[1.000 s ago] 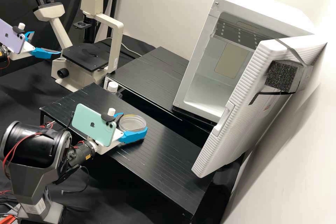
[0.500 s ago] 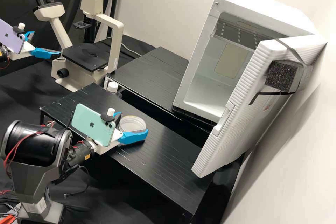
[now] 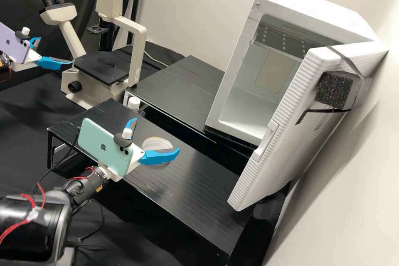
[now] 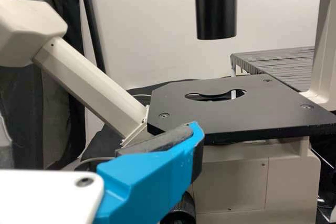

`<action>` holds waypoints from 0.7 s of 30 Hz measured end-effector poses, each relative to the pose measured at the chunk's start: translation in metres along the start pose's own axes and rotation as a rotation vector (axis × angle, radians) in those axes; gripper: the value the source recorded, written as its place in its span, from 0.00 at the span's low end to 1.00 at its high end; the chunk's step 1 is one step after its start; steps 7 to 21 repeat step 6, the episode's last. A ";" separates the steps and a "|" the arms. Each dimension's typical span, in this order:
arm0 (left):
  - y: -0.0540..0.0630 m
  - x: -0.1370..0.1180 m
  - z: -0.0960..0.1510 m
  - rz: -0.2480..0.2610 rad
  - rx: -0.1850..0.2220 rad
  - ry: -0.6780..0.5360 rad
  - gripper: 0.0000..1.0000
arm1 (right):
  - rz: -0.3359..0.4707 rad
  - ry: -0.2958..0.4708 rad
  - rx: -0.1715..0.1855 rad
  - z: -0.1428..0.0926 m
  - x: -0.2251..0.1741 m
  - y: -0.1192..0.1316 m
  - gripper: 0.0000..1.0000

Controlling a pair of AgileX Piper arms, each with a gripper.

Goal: Move the petri dish to the bench.

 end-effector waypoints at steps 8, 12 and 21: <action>0.000 0.000 0.000 0.000 0.000 0.000 1.00 | 0.059 0.051 0.101 -0.006 -0.008 0.015 1.00; 0.000 0.000 0.000 0.000 0.000 0.000 1.00 | 0.059 0.051 0.101 -0.006 -0.008 0.015 1.00; 0.000 0.000 0.000 0.000 0.000 0.000 1.00 | 0.059 0.051 0.101 -0.006 -0.008 0.015 1.00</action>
